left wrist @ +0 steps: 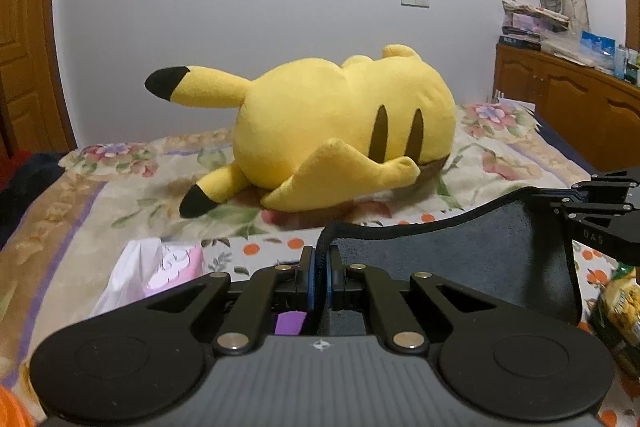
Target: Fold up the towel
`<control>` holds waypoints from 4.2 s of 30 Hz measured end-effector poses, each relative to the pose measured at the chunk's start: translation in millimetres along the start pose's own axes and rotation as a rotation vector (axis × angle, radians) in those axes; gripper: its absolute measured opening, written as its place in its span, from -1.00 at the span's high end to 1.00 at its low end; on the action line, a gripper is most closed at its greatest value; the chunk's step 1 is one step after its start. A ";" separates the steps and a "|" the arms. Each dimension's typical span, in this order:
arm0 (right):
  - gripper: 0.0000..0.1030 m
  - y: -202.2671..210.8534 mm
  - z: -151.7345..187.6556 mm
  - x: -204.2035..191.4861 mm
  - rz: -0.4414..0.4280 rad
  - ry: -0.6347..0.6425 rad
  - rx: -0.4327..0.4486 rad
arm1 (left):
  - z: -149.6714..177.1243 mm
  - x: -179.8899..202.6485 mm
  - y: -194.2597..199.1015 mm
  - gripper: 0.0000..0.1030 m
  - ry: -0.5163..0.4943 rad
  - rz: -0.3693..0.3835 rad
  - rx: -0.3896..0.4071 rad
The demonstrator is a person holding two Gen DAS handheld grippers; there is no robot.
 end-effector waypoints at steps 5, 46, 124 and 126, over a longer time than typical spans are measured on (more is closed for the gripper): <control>0.93 -11.1 -6.6 9.5 0.018 -0.036 0.034 | -8.2 -2.7 -14.5 0.88 0.007 -0.039 0.015; 0.13 -74.5 31.5 14.7 0.050 -0.099 -0.153 | 40.9 9.2 -88.7 0.32 -0.049 -0.099 -0.095; -1.00 244.5 9.3 -60.9 0.024 -0.226 0.022 | 53.6 12.8 241.6 -1.00 -0.053 -0.048 -0.066; -1.00 249.8 10.0 -63.1 0.022 -0.227 0.027 | 53.5 11.1 247.7 -1.00 -0.044 -0.046 -0.064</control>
Point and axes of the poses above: each gripper's, at about its wrist camera, not at the fingertips, and y roughly against the way its jaws point, x to its right, z to its underside, the point moved 9 cm from there along -y, roughly the way its jaws point, and after that the axes turned 9 degrees about -z, right-handed, at the moved point
